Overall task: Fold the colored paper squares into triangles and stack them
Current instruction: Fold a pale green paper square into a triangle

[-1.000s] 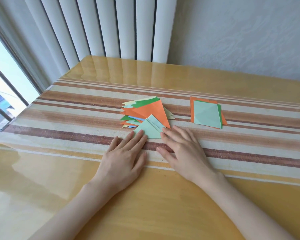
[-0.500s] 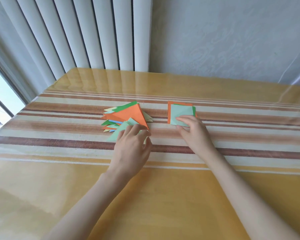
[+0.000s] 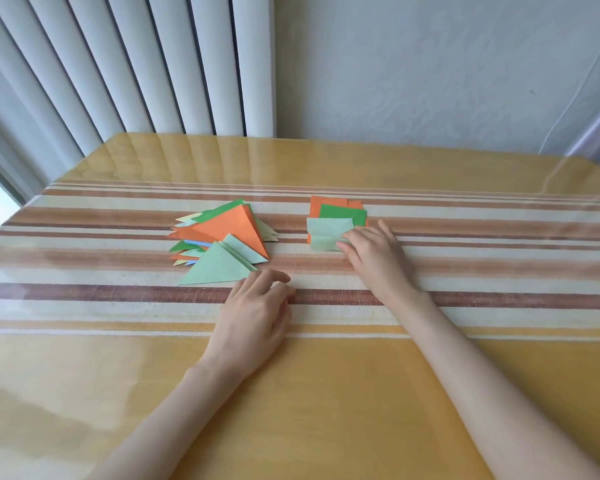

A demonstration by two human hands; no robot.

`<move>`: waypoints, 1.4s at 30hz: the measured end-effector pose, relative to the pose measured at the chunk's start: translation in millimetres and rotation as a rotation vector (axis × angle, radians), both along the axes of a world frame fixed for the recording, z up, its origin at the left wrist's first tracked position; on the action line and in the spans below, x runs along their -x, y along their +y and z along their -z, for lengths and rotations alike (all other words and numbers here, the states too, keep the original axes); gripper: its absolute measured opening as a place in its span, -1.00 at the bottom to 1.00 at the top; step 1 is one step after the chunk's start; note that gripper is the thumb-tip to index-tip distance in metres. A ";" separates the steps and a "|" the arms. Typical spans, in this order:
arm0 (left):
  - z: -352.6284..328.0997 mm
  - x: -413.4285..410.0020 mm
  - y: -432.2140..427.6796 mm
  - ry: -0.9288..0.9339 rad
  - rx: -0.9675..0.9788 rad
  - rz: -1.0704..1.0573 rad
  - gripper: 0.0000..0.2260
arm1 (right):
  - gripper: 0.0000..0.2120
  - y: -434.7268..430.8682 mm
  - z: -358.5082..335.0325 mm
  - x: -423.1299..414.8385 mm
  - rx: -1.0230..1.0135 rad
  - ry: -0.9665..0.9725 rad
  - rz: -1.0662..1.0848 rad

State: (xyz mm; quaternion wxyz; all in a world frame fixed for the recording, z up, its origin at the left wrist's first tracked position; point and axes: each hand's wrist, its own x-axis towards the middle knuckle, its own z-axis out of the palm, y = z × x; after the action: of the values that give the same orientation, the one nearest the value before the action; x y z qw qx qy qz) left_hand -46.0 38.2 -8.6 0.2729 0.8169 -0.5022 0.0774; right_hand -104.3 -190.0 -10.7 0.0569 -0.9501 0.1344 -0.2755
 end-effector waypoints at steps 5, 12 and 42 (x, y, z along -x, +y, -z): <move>-6.1 1.5 3.4 0.100 0.161 -0.008 -0.70 | -0.77 20.7 -19.3 22.7 -0.170 -0.128 -0.102; -49.3 24.6 13.1 0.616 0.464 -0.022 -0.62 | -0.90 68.0 -72.6 78.7 -0.935 -0.054 -0.386; -15.7 31.5 17.5 0.818 0.245 -0.006 -0.87 | -0.87 96.5 -26.9 93.8 -0.879 0.130 -0.162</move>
State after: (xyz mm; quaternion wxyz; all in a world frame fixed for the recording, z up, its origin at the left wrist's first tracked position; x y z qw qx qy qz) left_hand -77.6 55.6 7.2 0.5446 0.7433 -0.3372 -0.1929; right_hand -198.1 -93.5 16.3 0.4679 -0.8586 0.1671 -0.1266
